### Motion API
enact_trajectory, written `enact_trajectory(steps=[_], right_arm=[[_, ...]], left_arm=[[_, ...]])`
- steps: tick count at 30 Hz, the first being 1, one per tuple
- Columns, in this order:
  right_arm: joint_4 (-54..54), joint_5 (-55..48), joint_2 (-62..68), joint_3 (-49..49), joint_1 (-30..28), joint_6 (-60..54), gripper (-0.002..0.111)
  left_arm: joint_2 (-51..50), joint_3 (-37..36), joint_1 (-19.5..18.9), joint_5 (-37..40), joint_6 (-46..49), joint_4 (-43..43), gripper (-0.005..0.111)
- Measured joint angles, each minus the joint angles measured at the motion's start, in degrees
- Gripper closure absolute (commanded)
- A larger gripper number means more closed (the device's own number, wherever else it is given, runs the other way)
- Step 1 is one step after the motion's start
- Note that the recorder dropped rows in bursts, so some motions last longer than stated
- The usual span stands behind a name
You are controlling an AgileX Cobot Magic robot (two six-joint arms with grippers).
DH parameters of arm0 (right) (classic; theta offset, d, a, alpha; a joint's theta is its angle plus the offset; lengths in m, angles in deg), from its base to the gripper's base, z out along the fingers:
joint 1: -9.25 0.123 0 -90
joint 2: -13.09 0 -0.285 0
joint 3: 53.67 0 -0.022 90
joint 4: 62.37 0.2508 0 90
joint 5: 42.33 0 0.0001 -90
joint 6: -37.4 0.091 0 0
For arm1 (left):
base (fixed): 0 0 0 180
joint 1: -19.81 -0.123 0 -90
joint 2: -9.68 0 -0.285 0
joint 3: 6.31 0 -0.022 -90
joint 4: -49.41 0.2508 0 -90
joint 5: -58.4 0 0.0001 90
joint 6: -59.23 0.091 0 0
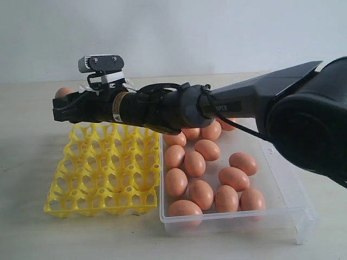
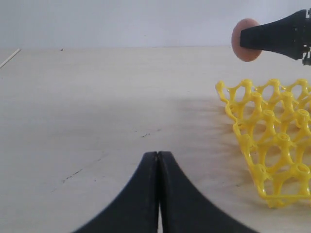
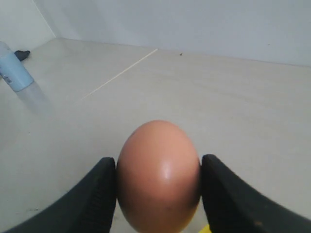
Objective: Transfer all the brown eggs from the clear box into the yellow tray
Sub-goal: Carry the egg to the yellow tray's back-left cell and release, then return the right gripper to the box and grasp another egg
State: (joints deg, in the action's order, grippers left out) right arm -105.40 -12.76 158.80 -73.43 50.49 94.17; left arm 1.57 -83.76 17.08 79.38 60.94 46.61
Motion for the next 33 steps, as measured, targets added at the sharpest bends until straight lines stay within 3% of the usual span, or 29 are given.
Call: enact_trajectory(steps=[6, 8, 11, 13, 19, 21, 22, 28, 33], right_arm=[[-0.2, -1.4, 3.1, -2.6, -0.2, 0.0, 0.104], [-0.2, -1.9, 3.7, -2.9, -0.6, -0.2, 0.093], [-0.2, -2.8, 4.3, -3.0, -0.9, -0.9, 0.066], [-0.2, -2.9, 4.9, -3.0, -1.0, -0.9, 0.057], [-0.2, -2.9, 5.1, -3.0, -1.0, -0.9, 0.046], [-0.2, -2.8, 5.1, -3.0, -1.0, -0.9, 0.050], [-0.2, -2.8, 5.1, -3.0, -1.0, -0.8, 0.062], [-6.9, -9.4, -0.9, -3.0, -1.1, 6.9, 0.105], [-8.1, -20.1, -11.9, 0.5, -2.3, 9.8, 0.108]], left_arm=[[0.0, 0.0, 0.0, 0.0, 0.0, 0.0, 0.107], [0.0, 0.0, 0.0, 0.0, 0.0, 0.0, 0.107], [0.0, 0.0, 0.0, 0.0, 0.0, 0.0, 0.107], [0.0, 0.0, 0.0, 0.0, 0.0, 0.0, 0.107], [0.0, 0.0, 0.0, 0.0, 0.0, 0.0, 0.107], [0.0, 0.0, 0.0, 0.0, 0.0, 0.0, 0.107], [0.0, 0.0, 0.0, 0.0, 0.0, 0.0, 0.107], [0.0, 0.0, 0.0, 0.0, 0.0, 0.0, 0.107], [0.0, 0.0, 0.0, 0.0, 0.0, 0.0, 0.107]])
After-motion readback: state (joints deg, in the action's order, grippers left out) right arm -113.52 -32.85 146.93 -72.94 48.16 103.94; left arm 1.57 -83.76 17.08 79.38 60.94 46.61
